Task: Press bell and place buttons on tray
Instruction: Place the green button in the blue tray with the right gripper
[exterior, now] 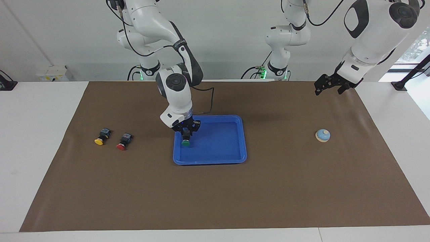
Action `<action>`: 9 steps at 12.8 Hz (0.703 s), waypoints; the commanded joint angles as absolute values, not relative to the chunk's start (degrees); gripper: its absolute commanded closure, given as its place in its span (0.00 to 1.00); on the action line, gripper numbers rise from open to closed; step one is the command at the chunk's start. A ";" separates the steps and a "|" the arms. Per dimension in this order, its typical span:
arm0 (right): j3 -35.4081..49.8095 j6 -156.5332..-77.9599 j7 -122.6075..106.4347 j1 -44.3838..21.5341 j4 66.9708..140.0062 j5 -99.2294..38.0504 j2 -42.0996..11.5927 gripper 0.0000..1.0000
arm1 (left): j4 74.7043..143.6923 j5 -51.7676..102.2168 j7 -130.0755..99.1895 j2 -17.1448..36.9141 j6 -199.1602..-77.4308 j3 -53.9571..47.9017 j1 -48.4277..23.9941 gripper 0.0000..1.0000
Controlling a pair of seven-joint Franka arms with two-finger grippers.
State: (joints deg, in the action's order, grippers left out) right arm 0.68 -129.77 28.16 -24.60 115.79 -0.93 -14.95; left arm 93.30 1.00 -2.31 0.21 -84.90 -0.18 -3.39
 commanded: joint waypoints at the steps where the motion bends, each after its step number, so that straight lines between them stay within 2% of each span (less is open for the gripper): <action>1: 0.79 -133.67 30.06 -25.14 119.34 -1.93 -13.89 1.00 | 94.13 0.79 -2.64 -0.44 -85.78 -0.09 -3.34 0.00; 3: 0.70 -133.77 30.15 -25.05 119.79 -1.93 -13.80 1.00 | 94.13 0.79 -2.64 -0.44 -85.78 -0.09 -3.34 0.00; 4: 0.70 -133.77 30.49 -25.05 119.79 -1.93 -13.80 0.91 | 94.13 0.79 -2.64 -0.44 -85.69 -0.09 -3.34 0.00; 5: 0.79 -133.60 31.37 -24.96 119.62 -1.93 -13.89 0.10 | 94.13 0.79 -2.64 -0.44 -85.78 -0.09 -3.34 0.00; 6: 0.70 -132.90 31.90 -24.87 119.01 -1.93 -13.80 0.00 | 94.13 0.79 -2.64 -0.44 -85.78 -0.09 -3.34 0.00; 7: 0.70 -131.50 32.51 -24.53 118.22 -1.93 -13.36 0.00 | 94.13 0.79 -2.64 -0.44 -85.78 -0.09 -3.34 0.00; 9: 0.27 -123.88 32.35 -23.30 112.71 -1.93 -12.66 0.00 | 94.13 0.79 -2.64 -0.44 -85.78 -0.09 -3.34 0.00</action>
